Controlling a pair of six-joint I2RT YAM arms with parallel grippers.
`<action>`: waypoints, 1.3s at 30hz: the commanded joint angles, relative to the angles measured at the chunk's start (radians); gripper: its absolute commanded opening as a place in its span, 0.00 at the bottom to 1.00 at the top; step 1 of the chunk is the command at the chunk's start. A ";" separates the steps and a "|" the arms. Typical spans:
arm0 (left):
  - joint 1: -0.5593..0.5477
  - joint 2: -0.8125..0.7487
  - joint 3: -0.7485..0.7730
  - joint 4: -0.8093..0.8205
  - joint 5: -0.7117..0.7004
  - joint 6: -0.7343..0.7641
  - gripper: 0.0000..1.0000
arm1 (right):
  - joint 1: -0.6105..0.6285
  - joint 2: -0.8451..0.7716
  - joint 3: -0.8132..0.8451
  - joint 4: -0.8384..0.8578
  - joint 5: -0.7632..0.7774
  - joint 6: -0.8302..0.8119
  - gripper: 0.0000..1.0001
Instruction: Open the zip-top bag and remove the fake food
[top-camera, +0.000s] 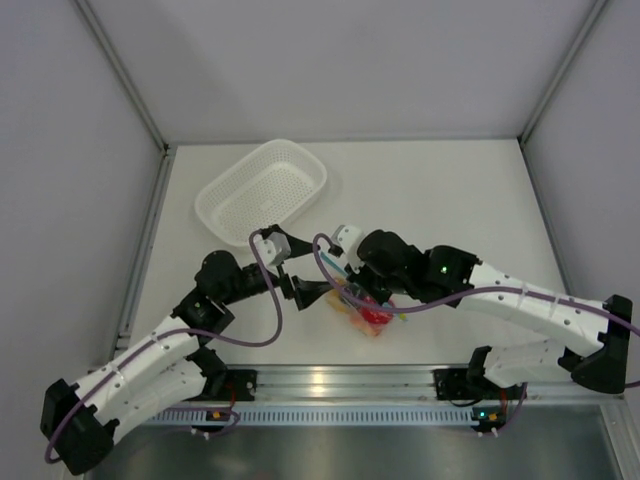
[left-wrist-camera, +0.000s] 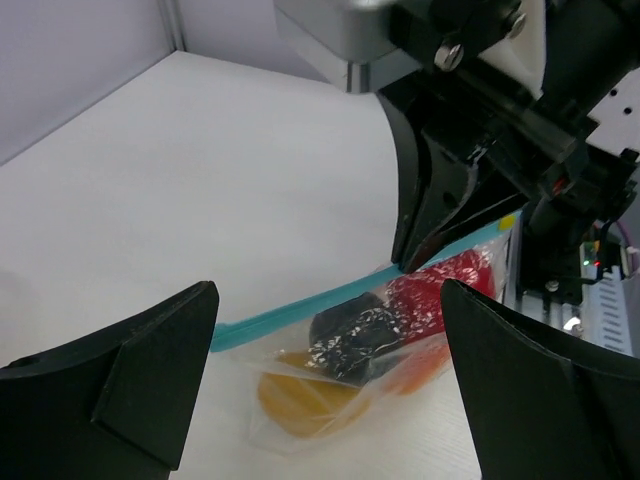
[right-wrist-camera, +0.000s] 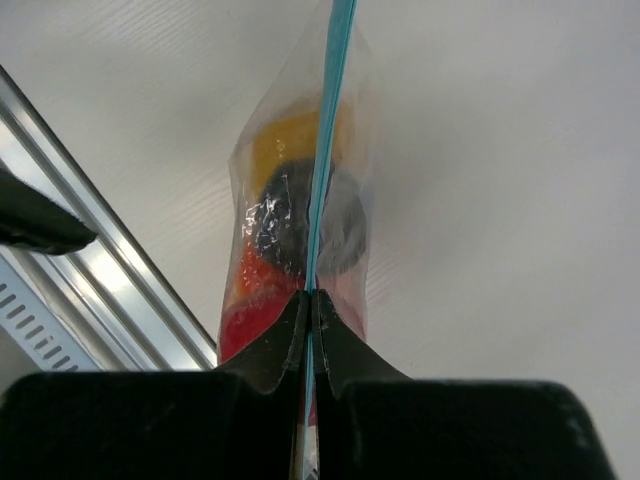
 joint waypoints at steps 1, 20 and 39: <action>-0.008 0.007 -0.041 0.069 -0.032 0.144 0.99 | 0.034 -0.019 0.020 0.002 -0.005 -0.023 0.00; -0.205 0.215 0.047 -0.062 -0.095 0.358 0.91 | 0.068 -0.031 -0.006 -0.025 -0.039 -0.071 0.00; -0.265 0.407 0.162 -0.087 -0.106 0.291 0.00 | 0.079 -0.094 -0.089 0.048 -0.061 -0.066 0.00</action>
